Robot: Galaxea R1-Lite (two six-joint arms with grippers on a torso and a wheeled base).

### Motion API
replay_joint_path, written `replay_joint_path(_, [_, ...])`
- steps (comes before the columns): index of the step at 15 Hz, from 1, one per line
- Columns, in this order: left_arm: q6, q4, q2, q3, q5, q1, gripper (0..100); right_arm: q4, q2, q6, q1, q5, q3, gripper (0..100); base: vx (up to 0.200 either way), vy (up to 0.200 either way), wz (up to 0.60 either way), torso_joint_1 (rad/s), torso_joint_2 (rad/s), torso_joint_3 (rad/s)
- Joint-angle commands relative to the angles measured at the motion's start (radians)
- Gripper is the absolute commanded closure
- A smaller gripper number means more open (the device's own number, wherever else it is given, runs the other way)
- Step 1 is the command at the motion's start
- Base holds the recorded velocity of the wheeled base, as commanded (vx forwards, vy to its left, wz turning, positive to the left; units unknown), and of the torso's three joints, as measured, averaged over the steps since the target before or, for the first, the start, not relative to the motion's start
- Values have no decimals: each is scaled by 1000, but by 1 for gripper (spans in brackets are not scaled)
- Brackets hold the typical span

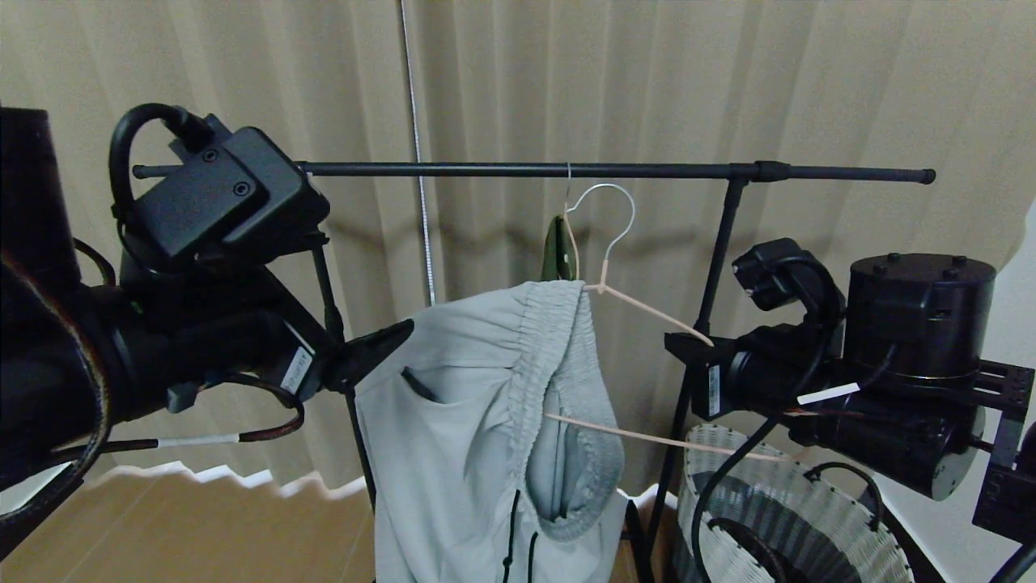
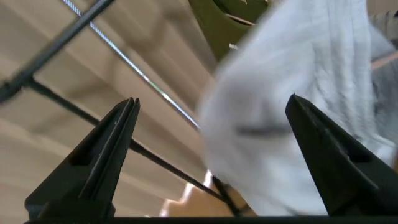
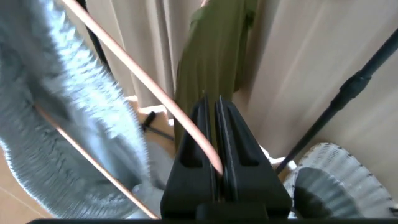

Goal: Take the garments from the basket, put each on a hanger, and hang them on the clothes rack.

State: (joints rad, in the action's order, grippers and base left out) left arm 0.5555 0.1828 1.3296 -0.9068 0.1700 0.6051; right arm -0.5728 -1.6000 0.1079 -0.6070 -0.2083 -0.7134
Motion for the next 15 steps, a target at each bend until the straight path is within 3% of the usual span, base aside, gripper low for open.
replay_joint_path(1, [87, 0, 36, -18, -9, 2, 0, -9, 11, -24, 0, 0, 5, 100, 0, 0, 0, 0, 0, 0])
replay_joint_path(4, [153, 0, 77, -18, -149, 4, 0, -13, 2, -37, -48, 1, 5, 100, 0, 0, 0, 0, 0, 0])
replay_joint_path(6, [156, 7, 109, -24, -161, 2, 0, -13, 9, -39, -71, 1, 5, 100, 0, 0, 0, 0, 0, 0])
replay_joint_path(10, [155, 147, 200, -26, -196, -7, 0, -15, 15, -39, -103, 21, 5, 100, 0, 0, 0, 0, 0, 0])
replay_joint_path(15, [155, 155, 220, -23, -225, -13, 0, -45, 14, -39, -132, 46, 12, 100, 0, 0, 0, 0, 0, 0])
